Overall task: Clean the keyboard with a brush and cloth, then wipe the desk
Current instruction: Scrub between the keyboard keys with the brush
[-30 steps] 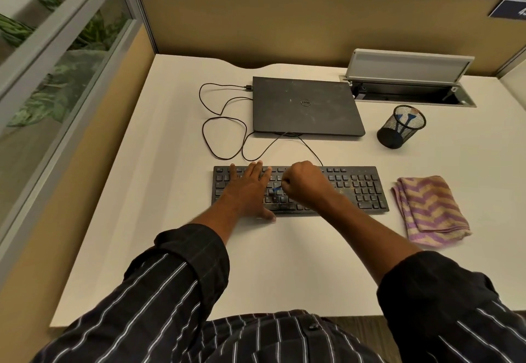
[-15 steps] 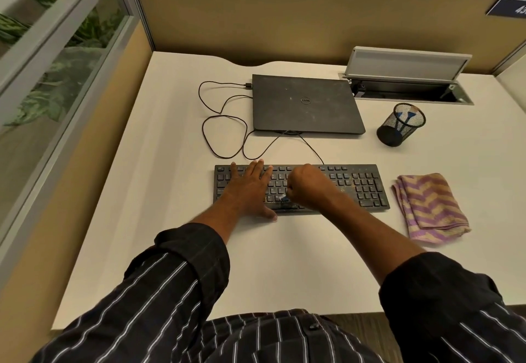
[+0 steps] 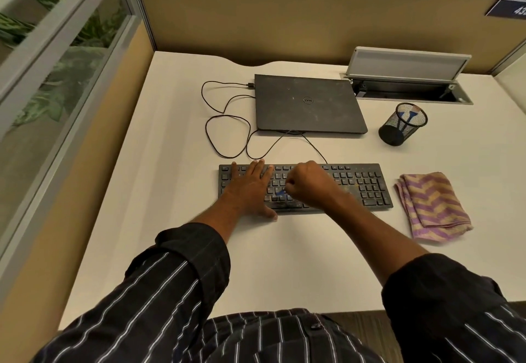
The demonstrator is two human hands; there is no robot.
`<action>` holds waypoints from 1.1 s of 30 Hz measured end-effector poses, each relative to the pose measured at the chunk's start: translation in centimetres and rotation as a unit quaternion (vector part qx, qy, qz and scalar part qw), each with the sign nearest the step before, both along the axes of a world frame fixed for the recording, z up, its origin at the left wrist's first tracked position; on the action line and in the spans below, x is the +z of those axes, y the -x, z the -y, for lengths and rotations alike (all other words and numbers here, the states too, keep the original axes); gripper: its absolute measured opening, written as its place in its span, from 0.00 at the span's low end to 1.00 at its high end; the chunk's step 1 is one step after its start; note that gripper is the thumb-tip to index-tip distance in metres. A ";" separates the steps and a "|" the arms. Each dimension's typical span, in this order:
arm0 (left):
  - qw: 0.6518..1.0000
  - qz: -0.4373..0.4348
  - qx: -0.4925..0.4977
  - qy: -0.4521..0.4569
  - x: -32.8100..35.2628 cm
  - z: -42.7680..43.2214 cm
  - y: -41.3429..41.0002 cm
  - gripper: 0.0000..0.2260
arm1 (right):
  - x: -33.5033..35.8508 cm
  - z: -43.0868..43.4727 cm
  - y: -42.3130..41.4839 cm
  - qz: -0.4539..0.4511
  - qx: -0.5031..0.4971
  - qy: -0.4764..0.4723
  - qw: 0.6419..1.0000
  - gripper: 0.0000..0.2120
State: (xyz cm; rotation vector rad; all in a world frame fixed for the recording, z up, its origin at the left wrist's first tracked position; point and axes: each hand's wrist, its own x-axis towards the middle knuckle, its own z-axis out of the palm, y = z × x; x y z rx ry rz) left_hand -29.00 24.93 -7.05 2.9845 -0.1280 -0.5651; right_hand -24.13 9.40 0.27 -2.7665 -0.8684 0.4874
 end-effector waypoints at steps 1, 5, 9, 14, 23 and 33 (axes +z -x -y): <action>1.000 0.000 0.001 0.000 0.0 -0.1 0.0 0.59 | -0.1 -0.2 0.0 0.008 0.001 -0.012 1.000 0.10; 1.000 -0.006 0.007 -0.001 0.0 -0.4 0.1 0.59 | -0.4 -0.9 0.7 0.004 0.022 0.018 1.000 0.09; 1.000 -0.001 0.005 -0.006 0.1 -0.9 0.5 0.59 | -0.3 -1.0 0.8 -0.005 0.034 0.033 0.999 0.07; 1.000 0.000 0.005 -0.004 -0.1 -1.1 0.5 0.59 | -0.2 -1.4 0.5 0.057 0.031 -0.021 0.998 0.08; 1.000 -0.001 0.006 -0.014 0.5 -1.6 1.0 0.58 | -0.9 -1.2 0.8 0.027 0.055 -0.008 0.998 0.07; 1.000 -0.004 0.011 -0.011 0.0 -2.2 1.0 0.58 | -0.8 -1.8 0.8 0.003 0.047 0.004 0.999 0.05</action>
